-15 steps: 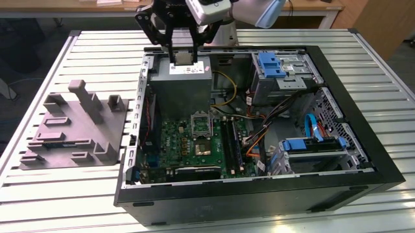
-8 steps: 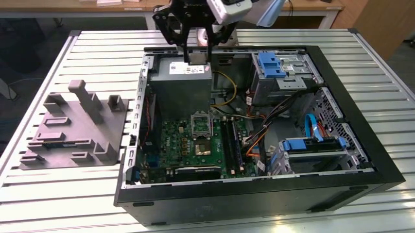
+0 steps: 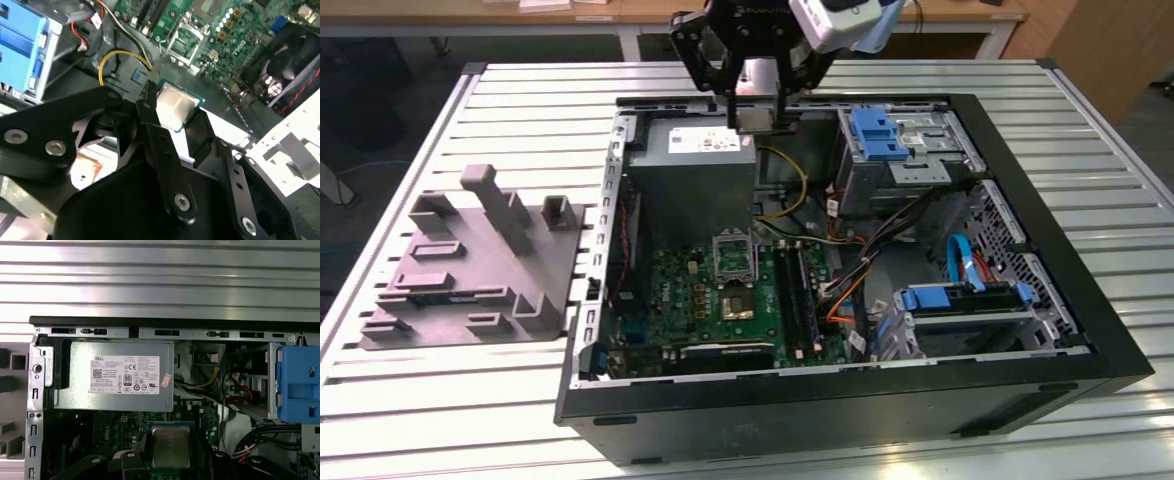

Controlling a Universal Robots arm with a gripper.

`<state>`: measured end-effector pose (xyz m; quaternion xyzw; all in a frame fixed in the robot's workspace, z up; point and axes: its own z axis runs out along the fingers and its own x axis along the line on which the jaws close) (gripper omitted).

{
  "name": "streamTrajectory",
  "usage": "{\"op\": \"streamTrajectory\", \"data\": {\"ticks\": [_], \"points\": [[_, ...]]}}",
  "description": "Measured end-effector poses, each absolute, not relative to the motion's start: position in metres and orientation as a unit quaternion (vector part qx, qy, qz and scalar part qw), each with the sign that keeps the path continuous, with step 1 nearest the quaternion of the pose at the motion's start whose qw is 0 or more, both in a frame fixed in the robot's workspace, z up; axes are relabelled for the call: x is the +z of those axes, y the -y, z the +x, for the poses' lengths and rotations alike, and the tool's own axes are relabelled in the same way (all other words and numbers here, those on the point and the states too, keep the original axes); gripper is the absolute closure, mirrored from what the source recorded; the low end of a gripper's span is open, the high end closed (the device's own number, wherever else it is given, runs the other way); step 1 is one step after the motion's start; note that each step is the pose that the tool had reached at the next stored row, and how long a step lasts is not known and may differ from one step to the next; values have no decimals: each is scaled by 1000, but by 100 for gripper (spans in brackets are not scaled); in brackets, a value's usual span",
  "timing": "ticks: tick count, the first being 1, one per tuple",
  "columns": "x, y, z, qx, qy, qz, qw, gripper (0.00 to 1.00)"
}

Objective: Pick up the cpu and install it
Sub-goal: 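Pick up the cpu and move it towards the insertion slot, then place the cpu into insertion slot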

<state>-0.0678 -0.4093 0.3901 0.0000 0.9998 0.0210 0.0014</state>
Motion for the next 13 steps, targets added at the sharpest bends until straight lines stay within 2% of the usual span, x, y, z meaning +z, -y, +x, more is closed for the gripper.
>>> {"op": "streamTrajectory", "data": {"ticks": [13], "points": [[390, 409, -65, 21, -1000, 0, 1, 53]]}}
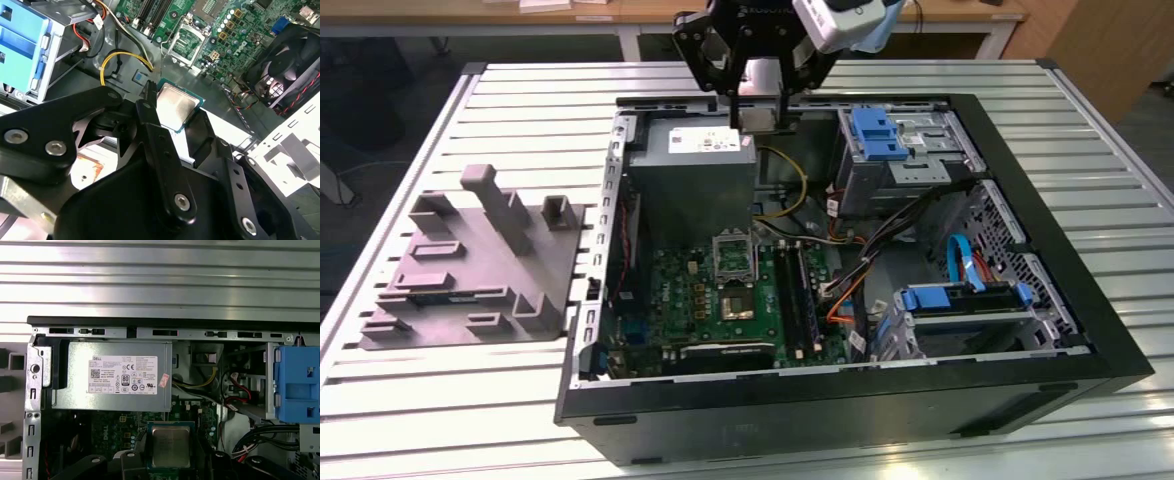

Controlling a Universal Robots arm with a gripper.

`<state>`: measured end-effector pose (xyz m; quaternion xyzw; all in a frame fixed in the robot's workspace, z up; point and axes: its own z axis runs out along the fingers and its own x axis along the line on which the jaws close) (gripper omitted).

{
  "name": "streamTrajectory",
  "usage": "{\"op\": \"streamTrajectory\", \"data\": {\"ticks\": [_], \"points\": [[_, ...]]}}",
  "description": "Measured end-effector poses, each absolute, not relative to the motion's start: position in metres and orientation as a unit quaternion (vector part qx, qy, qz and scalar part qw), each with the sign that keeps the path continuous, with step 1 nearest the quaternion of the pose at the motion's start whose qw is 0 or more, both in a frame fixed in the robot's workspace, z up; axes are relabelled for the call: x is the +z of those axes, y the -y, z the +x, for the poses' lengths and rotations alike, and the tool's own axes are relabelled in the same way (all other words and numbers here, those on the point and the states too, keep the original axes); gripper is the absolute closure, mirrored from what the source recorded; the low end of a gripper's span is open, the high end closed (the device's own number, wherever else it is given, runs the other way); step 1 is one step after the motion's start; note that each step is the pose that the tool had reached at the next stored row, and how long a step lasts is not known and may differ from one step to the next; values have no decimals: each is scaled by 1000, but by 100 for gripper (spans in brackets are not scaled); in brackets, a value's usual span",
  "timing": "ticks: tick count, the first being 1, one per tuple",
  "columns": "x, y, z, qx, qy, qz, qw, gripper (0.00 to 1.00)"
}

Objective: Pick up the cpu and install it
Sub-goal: 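Place the cpu into insertion slot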

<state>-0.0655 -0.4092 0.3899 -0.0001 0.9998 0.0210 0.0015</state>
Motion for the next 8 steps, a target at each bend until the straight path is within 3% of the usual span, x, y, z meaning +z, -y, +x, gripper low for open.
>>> {"op": "streamTrajectory", "data": {"ticks": [8], "points": [[385, 423, -66, 21, -1000, 0, 1, 53]]}}
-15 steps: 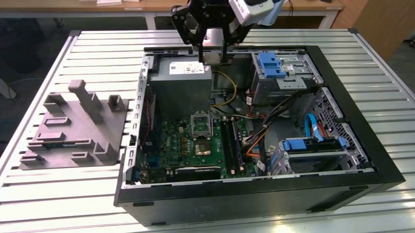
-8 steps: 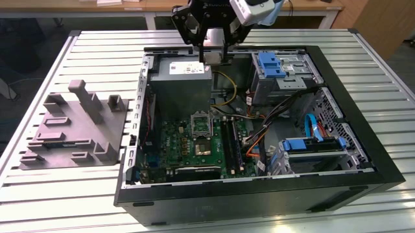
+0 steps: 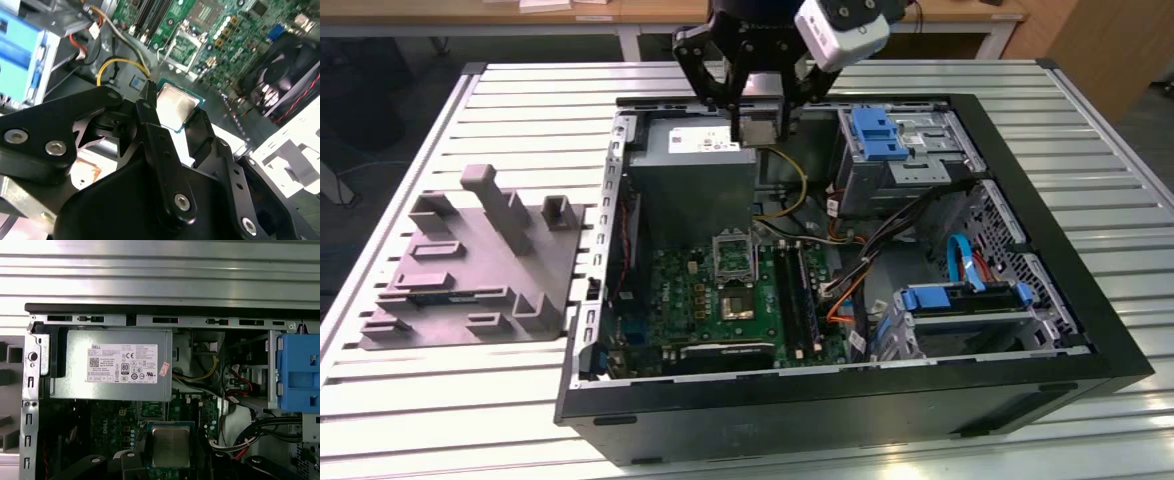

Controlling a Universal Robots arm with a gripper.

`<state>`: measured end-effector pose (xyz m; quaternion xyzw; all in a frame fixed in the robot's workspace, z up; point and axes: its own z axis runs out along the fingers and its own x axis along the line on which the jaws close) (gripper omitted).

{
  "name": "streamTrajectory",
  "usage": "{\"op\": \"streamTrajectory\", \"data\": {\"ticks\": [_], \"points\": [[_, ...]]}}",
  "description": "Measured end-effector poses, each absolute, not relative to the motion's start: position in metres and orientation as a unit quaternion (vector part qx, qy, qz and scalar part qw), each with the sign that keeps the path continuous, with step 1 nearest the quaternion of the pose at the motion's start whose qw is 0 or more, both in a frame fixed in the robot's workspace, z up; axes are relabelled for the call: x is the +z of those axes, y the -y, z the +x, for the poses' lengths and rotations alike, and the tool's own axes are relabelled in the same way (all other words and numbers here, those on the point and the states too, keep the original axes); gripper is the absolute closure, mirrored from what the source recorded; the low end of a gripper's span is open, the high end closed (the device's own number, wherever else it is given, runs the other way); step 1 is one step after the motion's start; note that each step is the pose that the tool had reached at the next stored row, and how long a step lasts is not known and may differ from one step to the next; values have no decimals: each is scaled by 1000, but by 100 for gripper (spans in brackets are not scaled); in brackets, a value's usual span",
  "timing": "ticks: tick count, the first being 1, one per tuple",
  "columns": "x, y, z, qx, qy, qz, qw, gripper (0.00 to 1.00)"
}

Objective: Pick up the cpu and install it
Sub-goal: 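Place the cpu into insertion slot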

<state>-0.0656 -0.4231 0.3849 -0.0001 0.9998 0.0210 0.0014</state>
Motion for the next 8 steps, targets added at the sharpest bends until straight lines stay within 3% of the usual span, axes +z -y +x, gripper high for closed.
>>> {"op": "streamTrajectory", "data": {"ticks": [8], "points": [[371, 448, -66, 21, -1000, 0, -1, 53]]}}
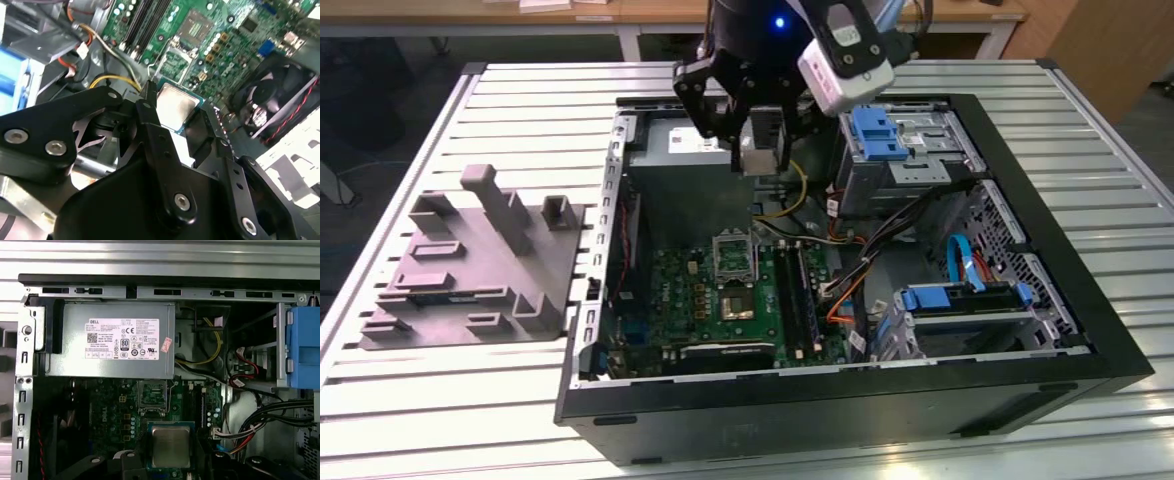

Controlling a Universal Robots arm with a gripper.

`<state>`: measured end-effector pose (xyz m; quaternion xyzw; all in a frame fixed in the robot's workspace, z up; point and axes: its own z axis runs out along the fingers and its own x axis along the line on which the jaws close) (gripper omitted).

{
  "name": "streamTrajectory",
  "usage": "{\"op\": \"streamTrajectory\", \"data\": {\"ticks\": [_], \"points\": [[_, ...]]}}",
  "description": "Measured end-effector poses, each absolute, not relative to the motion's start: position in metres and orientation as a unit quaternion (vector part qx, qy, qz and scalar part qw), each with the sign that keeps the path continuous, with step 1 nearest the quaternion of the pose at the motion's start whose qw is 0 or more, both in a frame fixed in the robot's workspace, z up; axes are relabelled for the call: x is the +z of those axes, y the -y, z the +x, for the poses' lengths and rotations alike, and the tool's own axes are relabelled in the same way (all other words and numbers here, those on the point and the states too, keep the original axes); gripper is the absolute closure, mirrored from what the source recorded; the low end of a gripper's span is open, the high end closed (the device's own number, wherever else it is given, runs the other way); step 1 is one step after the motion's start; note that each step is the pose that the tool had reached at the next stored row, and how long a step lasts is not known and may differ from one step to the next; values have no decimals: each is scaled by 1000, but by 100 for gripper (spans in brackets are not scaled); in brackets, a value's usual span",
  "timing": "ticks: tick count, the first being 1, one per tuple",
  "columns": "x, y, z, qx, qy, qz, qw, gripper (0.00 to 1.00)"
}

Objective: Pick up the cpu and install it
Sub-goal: 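Place the cpu into insertion slot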

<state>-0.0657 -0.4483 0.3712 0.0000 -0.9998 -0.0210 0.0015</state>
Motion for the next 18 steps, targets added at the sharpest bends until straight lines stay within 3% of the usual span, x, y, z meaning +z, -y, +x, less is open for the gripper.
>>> {"op": "streamTrajectory", "data": {"ticks": [18], "points": [[360, 461, -66, -21, 1000, 0, 4, 53]]}}
